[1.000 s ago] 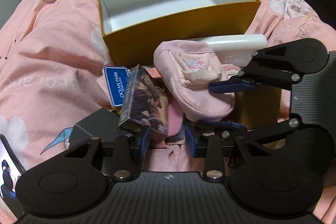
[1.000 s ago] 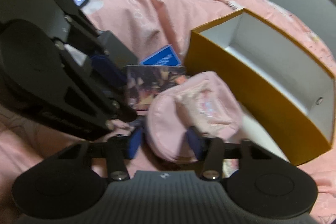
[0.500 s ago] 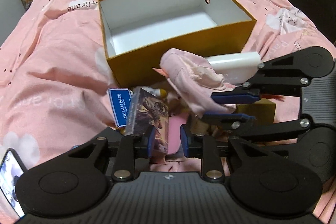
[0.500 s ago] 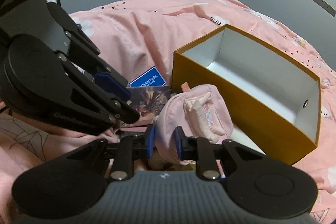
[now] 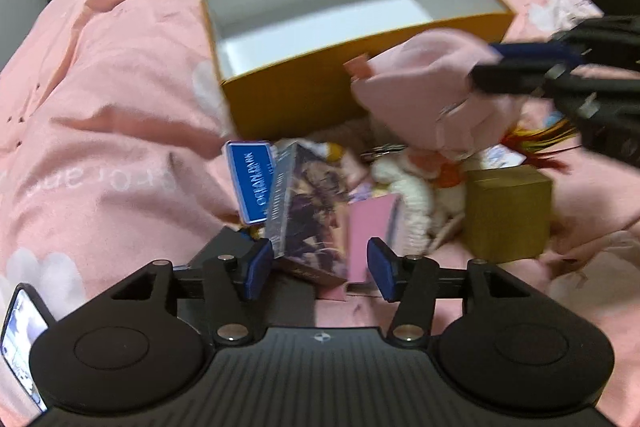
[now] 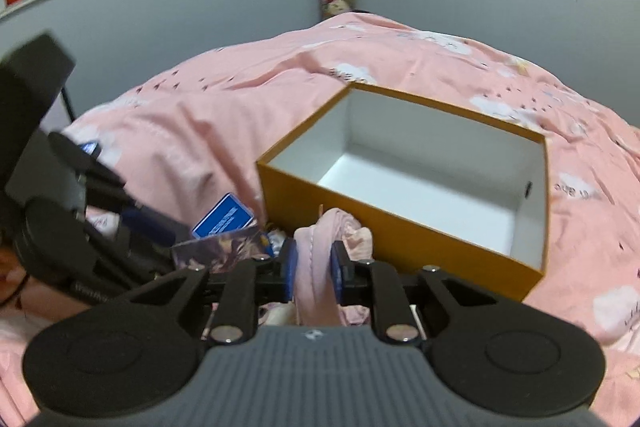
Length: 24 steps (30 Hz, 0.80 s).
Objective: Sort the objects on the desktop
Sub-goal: 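Lift the pink pouch with the right tool while the left tool grasps the dark card box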
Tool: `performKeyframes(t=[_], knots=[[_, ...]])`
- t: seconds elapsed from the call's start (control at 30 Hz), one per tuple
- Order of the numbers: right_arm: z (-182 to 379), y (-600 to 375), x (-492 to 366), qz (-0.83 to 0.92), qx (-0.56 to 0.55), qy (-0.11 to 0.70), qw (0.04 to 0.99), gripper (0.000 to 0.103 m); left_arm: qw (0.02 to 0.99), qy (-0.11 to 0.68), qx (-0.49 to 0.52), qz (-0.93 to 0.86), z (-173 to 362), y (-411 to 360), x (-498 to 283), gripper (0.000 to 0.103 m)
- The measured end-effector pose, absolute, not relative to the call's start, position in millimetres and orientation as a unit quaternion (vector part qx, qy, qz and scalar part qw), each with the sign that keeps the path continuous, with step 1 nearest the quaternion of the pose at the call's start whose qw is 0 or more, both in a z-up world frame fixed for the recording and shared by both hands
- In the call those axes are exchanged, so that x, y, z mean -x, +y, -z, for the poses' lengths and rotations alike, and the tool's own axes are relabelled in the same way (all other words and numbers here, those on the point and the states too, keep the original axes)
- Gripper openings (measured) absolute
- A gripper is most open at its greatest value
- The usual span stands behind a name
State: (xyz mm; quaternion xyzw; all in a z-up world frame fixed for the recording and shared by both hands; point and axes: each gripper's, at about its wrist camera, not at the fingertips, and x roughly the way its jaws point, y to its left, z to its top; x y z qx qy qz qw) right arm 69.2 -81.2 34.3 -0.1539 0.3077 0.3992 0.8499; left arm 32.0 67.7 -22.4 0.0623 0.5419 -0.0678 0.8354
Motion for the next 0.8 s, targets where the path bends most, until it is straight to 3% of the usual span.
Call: performKeyframes(t=[0.13,0.27,0.37,0.6,0.7,0.8], knots=[[-35.7,-87.7,-73.7,-0.375,0.149,0.299,0.865,0.023,0.834,0.543,-0.078,0.061,30.8,66.6,-37.3,0.062],[-32.1,-90.4,-75.7,-0.361,0.150,0.292,0.873,0.034,0.834,0.541,-0.093,0.052,35.6,60.5,-38.9,0.062],[-27.0,-89.2,-77.5,-0.356,0.149,0.292,0.875,0.043,0.844,0.525,-0.105,0.029,34.9,57.4,-35.8,0.041],[-9.1,-90.6,-84.1,-0.344,0.138,0.318,0.873,0.043,0.868,0.484,-0.095,0.047,22.4,52.0,-28.1,0.035],[-5.3,-95.3,-89.9,-0.328,0.121,0.329,0.877,0.037,0.874,0.470,-0.104,0.067,17.1,41.6,-24.7,0.035],[-3.2,-99.8,-93.4,-0.326,0.095,0.342,0.876,0.037,0.862,0.490,-0.071,0.114,21.5,37.0,-25.3,0.035]])
